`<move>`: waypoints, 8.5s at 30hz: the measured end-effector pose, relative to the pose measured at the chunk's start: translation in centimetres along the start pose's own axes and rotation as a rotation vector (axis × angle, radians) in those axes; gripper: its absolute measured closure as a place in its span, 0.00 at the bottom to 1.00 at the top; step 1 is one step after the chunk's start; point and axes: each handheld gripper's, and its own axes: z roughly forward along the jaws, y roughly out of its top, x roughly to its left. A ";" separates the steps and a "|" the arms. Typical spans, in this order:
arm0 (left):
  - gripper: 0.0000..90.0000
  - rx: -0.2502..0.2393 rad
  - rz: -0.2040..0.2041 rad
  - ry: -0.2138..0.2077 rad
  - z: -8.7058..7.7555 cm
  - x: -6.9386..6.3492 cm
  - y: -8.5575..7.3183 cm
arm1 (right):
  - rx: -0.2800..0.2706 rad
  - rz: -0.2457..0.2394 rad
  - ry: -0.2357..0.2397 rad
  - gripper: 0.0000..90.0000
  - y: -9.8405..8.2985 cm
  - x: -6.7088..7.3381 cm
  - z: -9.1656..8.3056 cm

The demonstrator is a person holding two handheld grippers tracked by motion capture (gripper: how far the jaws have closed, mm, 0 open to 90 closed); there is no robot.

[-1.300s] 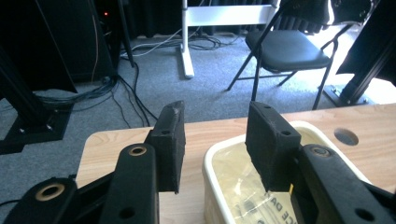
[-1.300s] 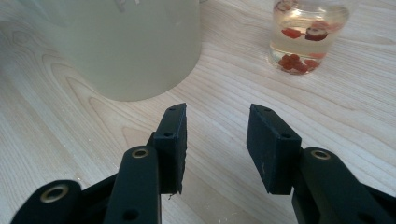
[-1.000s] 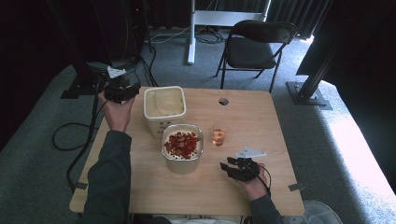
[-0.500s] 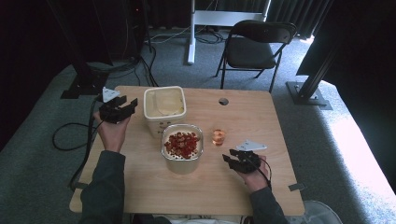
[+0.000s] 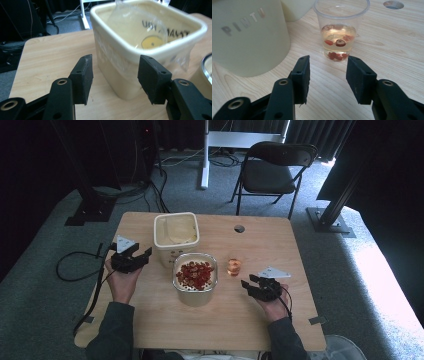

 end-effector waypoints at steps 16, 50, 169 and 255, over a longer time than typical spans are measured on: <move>0.53 0.060 -0.018 -0.068 1.1 -1.0 -6.1 | -0.014 -0.016 0.016 0.56 0.8 -0.4 2.3; 0.56 0.130 -0.003 -0.107 3.1 -2.6 -7.5 | -0.156 -0.043 -0.025 0.23 2.7 -2.0 8.8; 0.55 0.171 0.025 -0.109 3.5 -3.0 -7.9 | -0.248 -0.160 -0.039 0.38 9.3 3.6 0.2; 0.55 0.169 0.030 -0.101 3.3 -3.0 -7.9 | 0.065 -1.528 -0.711 0.38 10.2 15.5 4.0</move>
